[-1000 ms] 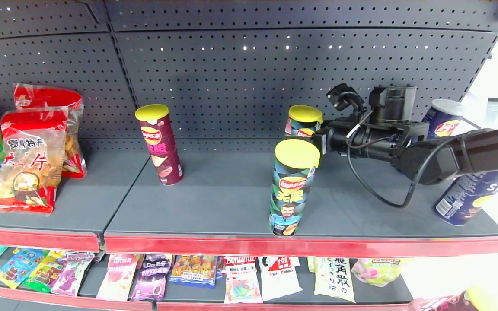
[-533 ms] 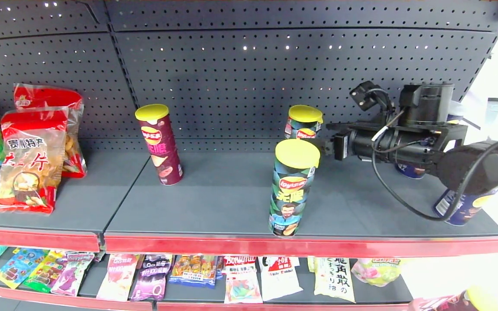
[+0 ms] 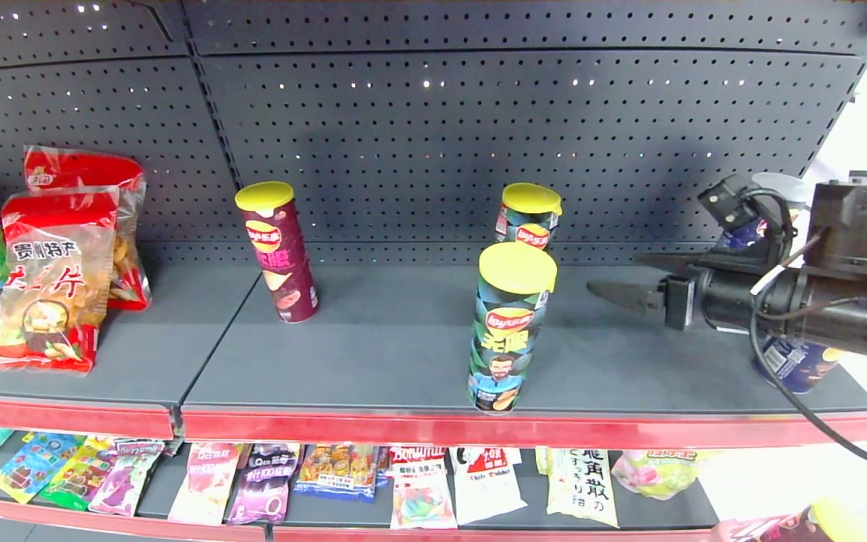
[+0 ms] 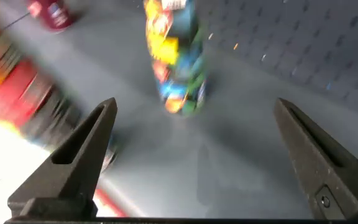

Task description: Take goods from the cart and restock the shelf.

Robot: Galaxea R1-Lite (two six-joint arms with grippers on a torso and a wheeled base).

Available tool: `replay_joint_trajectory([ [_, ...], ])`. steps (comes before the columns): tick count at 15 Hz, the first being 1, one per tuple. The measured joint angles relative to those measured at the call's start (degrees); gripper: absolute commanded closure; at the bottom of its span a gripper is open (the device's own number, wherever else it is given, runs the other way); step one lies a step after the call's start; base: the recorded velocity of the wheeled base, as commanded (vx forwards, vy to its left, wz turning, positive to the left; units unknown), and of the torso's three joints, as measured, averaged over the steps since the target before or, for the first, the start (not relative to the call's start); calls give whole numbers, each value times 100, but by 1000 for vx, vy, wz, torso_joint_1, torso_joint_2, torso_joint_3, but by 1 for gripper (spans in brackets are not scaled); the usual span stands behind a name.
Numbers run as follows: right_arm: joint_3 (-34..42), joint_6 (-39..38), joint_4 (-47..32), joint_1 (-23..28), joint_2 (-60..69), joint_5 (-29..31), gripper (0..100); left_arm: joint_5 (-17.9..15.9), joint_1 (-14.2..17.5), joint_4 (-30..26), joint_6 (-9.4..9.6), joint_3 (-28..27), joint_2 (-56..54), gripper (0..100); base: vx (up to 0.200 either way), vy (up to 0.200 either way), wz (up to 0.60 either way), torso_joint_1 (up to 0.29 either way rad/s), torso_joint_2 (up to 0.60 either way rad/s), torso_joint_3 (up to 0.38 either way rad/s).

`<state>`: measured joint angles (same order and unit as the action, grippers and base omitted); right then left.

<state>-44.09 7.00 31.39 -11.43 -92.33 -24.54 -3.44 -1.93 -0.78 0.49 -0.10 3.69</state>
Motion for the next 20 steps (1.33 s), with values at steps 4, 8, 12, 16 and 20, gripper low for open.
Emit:
replay_joint_trajectory([
  [4,680,22,263,-212,536,-280,0,0,0,-1,2,0,2,0,0,0,0,0,0,0],
  [8,903,50,657,-700,619,-736,0,0,-2,-1,5,0,-1,0,0,0,0,0,0,0],
  [12,857,182,699,-892,485,-962,0,0,-2,0,5,0,-9,0,0,0,0,0,0,0],
  [16,705,261,703,-1003,267,-980,0,0,-2,0,5,0,-11,0,0,0,0,0,0,0],
  [20,433,255,701,-1133,33,-1090,0,0,-2,2,11,0,-12,0,0,0,0,0,0,0],
])
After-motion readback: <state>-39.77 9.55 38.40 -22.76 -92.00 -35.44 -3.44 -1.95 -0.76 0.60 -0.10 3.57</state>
